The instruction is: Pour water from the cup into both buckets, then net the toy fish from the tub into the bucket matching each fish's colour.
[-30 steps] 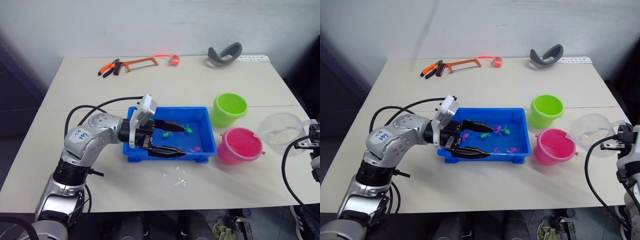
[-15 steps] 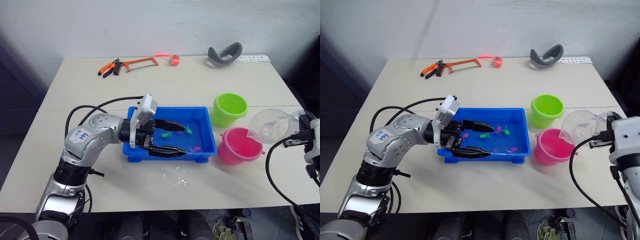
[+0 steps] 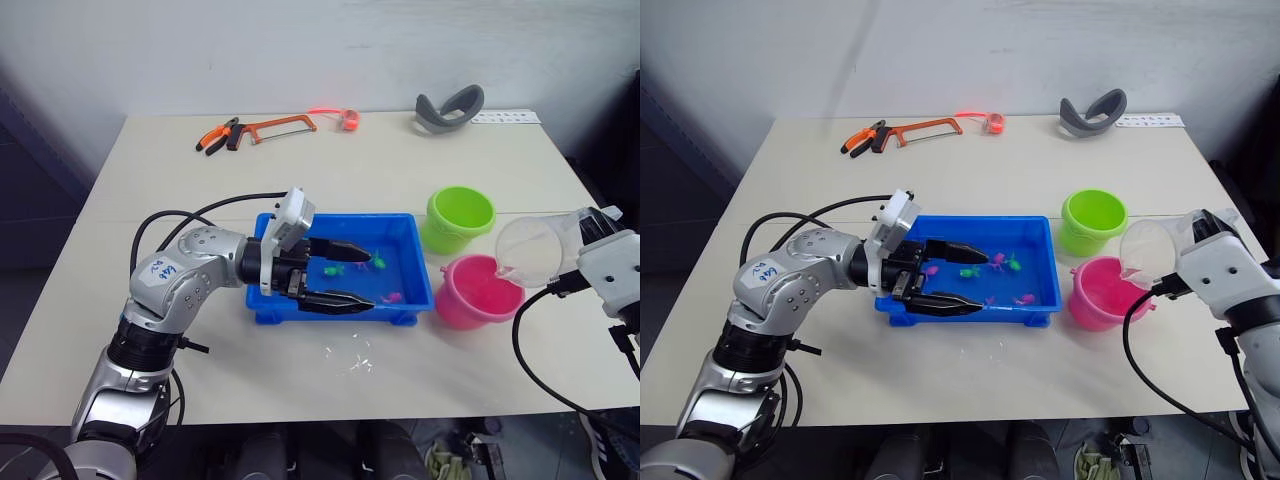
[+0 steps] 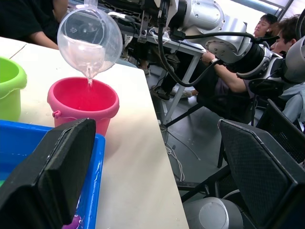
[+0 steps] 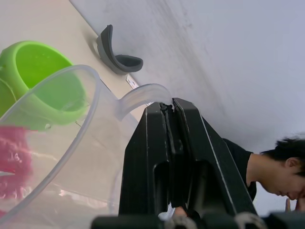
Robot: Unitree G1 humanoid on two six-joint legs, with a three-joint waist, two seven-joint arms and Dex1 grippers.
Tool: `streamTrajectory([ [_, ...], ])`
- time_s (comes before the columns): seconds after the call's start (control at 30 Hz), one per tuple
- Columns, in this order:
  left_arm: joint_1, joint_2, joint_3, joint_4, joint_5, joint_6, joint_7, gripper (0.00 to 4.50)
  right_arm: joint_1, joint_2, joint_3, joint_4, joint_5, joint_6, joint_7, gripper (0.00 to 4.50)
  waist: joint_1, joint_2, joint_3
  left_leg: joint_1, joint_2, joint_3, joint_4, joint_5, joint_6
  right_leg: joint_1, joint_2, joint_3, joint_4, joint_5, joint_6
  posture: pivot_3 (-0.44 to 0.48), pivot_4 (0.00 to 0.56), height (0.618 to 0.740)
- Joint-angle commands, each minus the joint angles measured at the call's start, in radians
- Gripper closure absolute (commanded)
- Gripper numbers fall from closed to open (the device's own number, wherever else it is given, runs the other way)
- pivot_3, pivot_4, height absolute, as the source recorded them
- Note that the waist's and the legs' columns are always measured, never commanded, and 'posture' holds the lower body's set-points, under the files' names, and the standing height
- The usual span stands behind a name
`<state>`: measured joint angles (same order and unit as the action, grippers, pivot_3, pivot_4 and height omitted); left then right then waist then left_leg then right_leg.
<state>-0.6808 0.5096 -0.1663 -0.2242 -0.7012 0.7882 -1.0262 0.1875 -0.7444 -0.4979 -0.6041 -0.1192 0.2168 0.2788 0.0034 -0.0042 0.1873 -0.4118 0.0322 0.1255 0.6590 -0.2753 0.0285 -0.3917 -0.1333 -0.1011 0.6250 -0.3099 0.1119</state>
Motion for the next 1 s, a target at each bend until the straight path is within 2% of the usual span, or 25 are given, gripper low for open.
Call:
streamTrajectory([
  [0.03,-0.014,-0.005,0.016,-0.029,-0.004,-0.010,0.000,0.00,-0.016,0.032,-0.026,-0.016,-0.006,0.004,-0.005,4.43,0.000,0.000,0.000,0.000,0.000,0.000,0.000,0.000,0.000,0.000,0.000,0.000,0.000,0.000,0.000,0.000,0.150,0.740],
  [0.13,-0.015,-0.004,0.018,-0.029,-0.005,-0.009,0.001,0.00,-0.027,0.065,-0.037,-0.015,0.012,0.022,-0.001,4.43,0.000,0.000,0.000,0.000,0.000,0.000,0.000,0.000,0.000,0.000,0.000,0.000,0.000,0.000,0.000,0.000,0.150,0.740],
  [0.3,-0.018,-0.006,0.020,-0.024,-0.005,-0.008,0.003,0.00,-0.078,0.194,-0.093,-0.018,0.169,0.132,-0.014,4.43,0.000,0.000,0.000,0.000,0.000,-0.001,0.000,0.000,-0.001,0.000,0.000,0.000,0.001,0.000,0.000,0.000,0.150,0.740],
  [0.47,-0.032,-0.024,0.030,0.013,-0.002,-0.009,0.022,0.00,-0.150,0.260,-0.162,-0.023,0.289,0.249,-0.045,4.43,-0.001,0.000,0.000,0.000,0.000,0.000,0.001,0.000,0.000,0.000,0.000,0.000,0.001,0.000,0.000,0.000,0.150,0.740],
  [0.6,-0.043,-0.035,0.032,0.035,0.006,-0.017,0.025,0.00,-0.224,0.268,-0.207,-0.002,0.352,0.331,-0.086,4.43,-0.002,0.000,0.000,0.000,0.000,0.000,0.001,0.000,0.000,0.000,0.000,0.000,0.002,0.000,0.000,0.000,0.150,0.740],
  [0.77,-0.060,-0.057,0.051,0.081,0.013,-0.029,0.051,0.00,-0.380,0.231,-0.216,0.070,0.397,0.421,-0.143,4.43,-0.004,0.000,0.000,0.000,0.000,0.000,0.001,0.000,0.000,0.000,0.000,0.000,0.001,0.000,0.000,0.000,0.150,0.740],
  [1.0,-0.090,-0.101,0.071,0.157,0.051,-0.067,0.098,0.00,-0.555,0.159,-0.070,0.246,0.317,0.382,-0.179,4.43,-0.005,0.000,0.000,0.000,0.000,0.000,0.000,0.000,0.001,0.000,0.000,0.000,0.001,0.000,0.000,0.000,0.150,0.740],
])
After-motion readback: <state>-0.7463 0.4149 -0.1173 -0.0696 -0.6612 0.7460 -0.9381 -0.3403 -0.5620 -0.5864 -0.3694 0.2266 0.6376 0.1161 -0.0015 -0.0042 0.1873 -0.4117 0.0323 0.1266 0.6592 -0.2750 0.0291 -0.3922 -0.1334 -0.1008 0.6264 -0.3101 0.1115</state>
